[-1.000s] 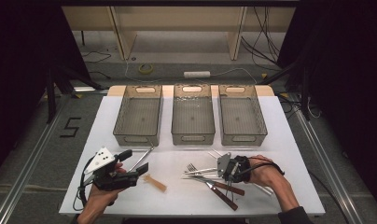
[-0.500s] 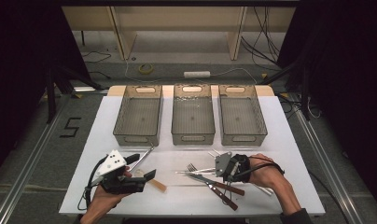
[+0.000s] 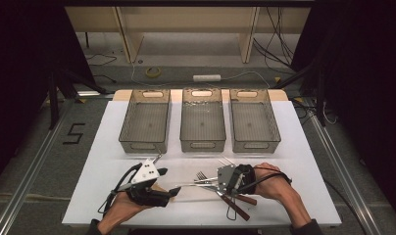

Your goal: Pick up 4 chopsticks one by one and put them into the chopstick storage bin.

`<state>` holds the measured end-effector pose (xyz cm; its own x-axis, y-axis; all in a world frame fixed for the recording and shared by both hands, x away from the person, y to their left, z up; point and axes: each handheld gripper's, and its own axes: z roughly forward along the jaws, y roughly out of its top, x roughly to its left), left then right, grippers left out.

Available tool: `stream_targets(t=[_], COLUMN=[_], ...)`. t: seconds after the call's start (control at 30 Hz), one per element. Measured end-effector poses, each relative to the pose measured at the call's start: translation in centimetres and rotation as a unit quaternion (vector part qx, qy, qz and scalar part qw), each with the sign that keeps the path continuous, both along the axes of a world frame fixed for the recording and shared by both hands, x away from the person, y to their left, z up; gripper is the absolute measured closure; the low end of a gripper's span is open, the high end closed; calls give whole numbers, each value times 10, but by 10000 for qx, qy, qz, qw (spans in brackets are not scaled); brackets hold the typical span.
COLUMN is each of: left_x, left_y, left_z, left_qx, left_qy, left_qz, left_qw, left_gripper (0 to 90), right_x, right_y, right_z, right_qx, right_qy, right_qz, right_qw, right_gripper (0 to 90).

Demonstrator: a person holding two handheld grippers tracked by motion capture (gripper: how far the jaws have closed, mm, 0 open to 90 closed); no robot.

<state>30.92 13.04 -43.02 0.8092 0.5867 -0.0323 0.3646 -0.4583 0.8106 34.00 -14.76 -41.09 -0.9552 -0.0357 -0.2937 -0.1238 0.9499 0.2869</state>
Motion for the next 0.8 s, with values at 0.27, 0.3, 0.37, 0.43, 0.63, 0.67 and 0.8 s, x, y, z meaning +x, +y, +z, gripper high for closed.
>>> stream_targets(t=[0.27,0.3,0.37,0.43,0.63,0.67,0.8], left_x=[1,1,1,2,-1,-1,-5], left_y=[-21,-23,-27,-31,-38,-38,-42], left_z=[-4,-4,-5,-5,-5,-6,-11], left_qx=[405,434,466,538,697,764,950], left_qy=[-56,-50,-59,-75,-75,-96,-223], left_qz=[-343,-383,-446,-533,-797,-843,-949], left_qw=[9986,9983,9979,9971,9944,9935,9907], left_gripper=[356,370,402,421,507,559,605], right_x=[-4,-4,-5,-7,-10,-11,-13], right_y=[6,7,8,10,15,16,18], right_z=[2,2,2,3,3,4,4], right_qx=[16,12,12,17,14,4,-13], right_qy=[-43,-43,-46,-35,-85,-102,-114], right_qz=[109,106,130,125,194,234,279], right_qw=[9999,9999,9999,9999,9998,9997,9995], right_gripper=[860,860,860,860,860,860,860])
